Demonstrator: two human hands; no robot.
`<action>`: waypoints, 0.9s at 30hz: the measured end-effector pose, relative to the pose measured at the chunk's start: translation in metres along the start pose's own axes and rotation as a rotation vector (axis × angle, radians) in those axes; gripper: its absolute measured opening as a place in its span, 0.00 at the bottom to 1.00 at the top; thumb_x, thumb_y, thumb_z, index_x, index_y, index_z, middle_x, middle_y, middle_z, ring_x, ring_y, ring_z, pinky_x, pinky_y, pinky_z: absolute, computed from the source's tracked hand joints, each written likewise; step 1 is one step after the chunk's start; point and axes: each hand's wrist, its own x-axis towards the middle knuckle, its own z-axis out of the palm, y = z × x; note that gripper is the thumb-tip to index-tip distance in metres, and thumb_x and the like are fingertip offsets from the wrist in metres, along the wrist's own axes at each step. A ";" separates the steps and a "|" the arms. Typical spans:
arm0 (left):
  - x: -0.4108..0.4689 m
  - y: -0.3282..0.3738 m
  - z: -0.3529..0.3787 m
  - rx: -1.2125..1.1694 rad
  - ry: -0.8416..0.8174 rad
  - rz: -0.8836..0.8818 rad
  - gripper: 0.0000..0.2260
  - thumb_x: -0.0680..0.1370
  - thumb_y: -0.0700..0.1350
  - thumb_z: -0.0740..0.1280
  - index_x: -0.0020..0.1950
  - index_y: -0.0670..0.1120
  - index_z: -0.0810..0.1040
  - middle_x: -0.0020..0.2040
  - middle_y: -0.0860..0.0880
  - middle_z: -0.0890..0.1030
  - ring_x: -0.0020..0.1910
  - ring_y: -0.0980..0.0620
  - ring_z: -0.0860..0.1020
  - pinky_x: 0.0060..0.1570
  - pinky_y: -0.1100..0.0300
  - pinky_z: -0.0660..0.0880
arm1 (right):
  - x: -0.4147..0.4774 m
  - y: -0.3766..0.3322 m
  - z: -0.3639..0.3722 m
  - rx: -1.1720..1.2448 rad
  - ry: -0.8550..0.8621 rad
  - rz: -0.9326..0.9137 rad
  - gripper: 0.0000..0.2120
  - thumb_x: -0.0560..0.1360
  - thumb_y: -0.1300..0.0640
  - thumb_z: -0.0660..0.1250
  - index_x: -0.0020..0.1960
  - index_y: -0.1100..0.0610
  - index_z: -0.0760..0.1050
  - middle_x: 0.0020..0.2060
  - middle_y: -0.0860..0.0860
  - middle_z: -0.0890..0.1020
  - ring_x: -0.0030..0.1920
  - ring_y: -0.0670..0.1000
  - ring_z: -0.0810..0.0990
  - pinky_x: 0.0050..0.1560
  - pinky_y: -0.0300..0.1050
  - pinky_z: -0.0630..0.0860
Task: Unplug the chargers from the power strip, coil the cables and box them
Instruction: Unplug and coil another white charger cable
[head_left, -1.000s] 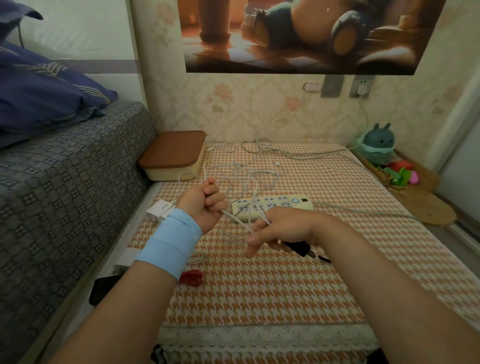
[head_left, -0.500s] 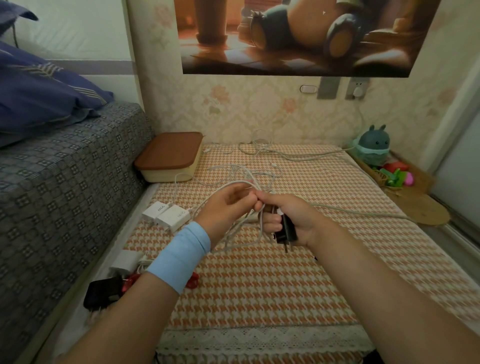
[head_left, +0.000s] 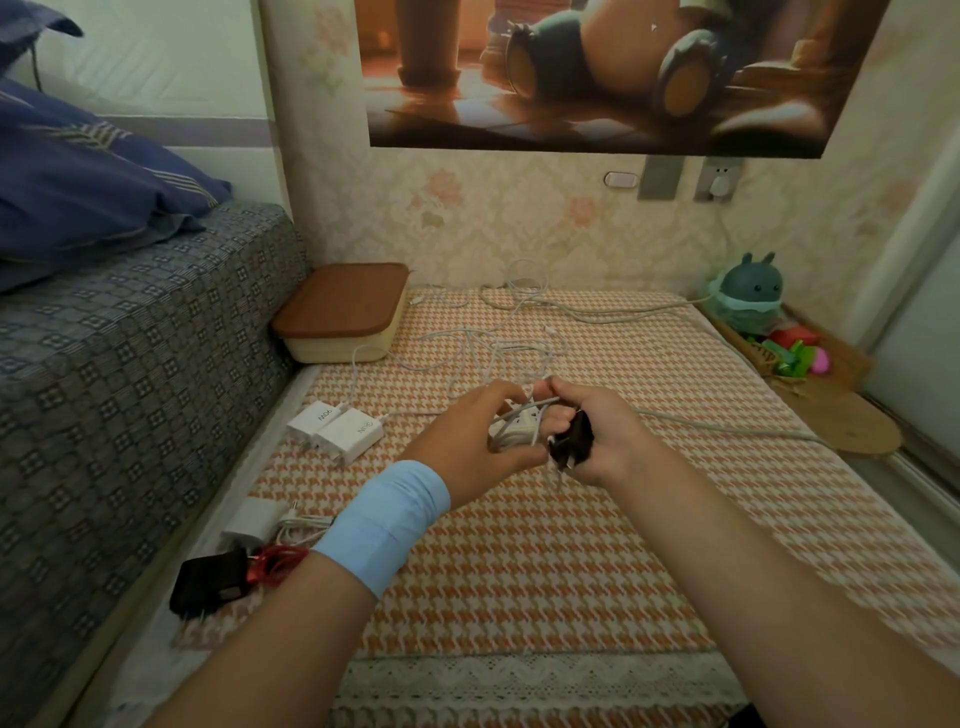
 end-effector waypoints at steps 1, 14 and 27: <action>0.000 0.002 0.001 0.043 0.021 0.010 0.21 0.72 0.57 0.72 0.61 0.56 0.69 0.56 0.56 0.75 0.46 0.55 0.76 0.45 0.57 0.77 | 0.001 0.000 0.000 0.026 0.004 -0.010 0.12 0.85 0.58 0.59 0.48 0.64 0.75 0.33 0.52 0.73 0.20 0.44 0.67 0.19 0.35 0.68; 0.003 0.000 -0.014 -0.590 0.030 -0.325 0.08 0.79 0.44 0.67 0.44 0.40 0.80 0.43 0.45 0.77 0.40 0.49 0.80 0.38 0.50 0.82 | -0.002 -0.001 -0.003 -0.674 -0.017 -0.199 0.17 0.81 0.43 0.64 0.59 0.54 0.81 0.58 0.47 0.85 0.26 0.47 0.69 0.26 0.40 0.70; -0.002 0.008 -0.002 -0.725 -0.001 -0.415 0.06 0.74 0.42 0.73 0.50 0.45 0.86 0.50 0.47 0.86 0.46 0.52 0.83 0.50 0.54 0.81 | -0.009 0.012 0.004 -1.272 -0.147 -0.366 0.34 0.72 0.28 0.65 0.54 0.59 0.83 0.45 0.59 0.86 0.44 0.50 0.85 0.53 0.53 0.82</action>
